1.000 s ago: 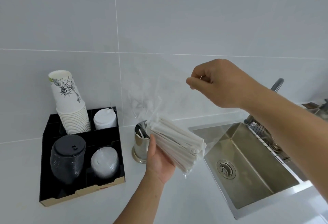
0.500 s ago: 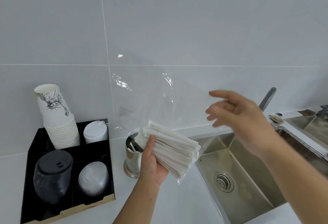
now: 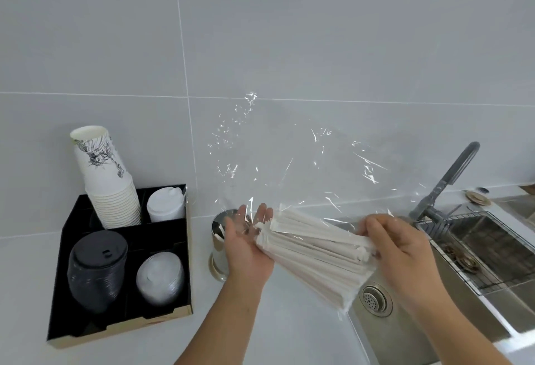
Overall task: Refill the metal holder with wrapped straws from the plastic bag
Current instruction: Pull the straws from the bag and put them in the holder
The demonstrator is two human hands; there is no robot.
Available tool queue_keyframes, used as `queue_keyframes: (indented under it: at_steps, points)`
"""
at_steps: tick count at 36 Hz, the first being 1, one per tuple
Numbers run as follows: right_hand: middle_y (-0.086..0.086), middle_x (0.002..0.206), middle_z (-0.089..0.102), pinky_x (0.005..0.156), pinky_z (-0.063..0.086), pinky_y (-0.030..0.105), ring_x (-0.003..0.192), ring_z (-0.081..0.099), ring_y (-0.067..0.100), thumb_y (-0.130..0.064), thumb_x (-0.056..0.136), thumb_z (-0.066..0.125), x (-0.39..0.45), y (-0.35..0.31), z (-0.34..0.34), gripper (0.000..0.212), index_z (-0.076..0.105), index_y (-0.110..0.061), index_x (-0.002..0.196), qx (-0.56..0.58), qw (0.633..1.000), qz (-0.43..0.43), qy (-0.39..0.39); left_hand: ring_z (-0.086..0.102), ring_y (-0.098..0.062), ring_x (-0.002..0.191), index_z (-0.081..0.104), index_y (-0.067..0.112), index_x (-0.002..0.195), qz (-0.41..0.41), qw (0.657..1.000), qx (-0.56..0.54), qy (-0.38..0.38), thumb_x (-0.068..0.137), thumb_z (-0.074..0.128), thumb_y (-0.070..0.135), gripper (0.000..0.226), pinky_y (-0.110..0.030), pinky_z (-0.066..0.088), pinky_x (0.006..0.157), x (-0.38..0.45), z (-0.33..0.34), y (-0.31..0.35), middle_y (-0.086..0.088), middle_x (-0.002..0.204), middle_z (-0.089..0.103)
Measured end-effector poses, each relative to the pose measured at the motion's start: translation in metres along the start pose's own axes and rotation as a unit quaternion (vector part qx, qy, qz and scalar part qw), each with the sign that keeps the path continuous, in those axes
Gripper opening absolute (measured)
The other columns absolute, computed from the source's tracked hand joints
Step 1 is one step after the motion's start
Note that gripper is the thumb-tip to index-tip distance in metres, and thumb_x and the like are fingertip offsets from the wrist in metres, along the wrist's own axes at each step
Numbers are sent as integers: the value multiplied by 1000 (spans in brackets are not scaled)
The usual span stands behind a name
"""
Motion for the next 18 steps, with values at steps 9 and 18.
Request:
queue_keyframes:
  at_steps: [9, 18]
  points:
    - [2, 71, 71, 62, 49, 18, 64, 61, 8, -3, 95, 54, -1, 9, -8, 27, 72, -10, 76, 1, 1000, -10, -13, 66, -22, 79, 62, 17, 85, 70, 994, 66, 44, 101, 41, 42, 36, -29, 53, 48, 26, -12, 34, -1, 93, 71]
    - [1, 76, 72, 65, 49, 15, 69, 63, 7, -4, 95, 54, 4, -10, -17, 30, 71, -16, 74, -8, 998, -64, -15, 72, -13, 68, 63, 16, 87, 65, 997, -20, 40, 99, 48, 35, 28, -29, 59, 64, 28, -17, 44, 1, 84, 74]
Point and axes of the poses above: each hand's wrist, its own x-axis towards the middle knuckle, its own z-axis out of the palm, y = z × x, the point moved 2 cm from there along x, towards the middle knuckle
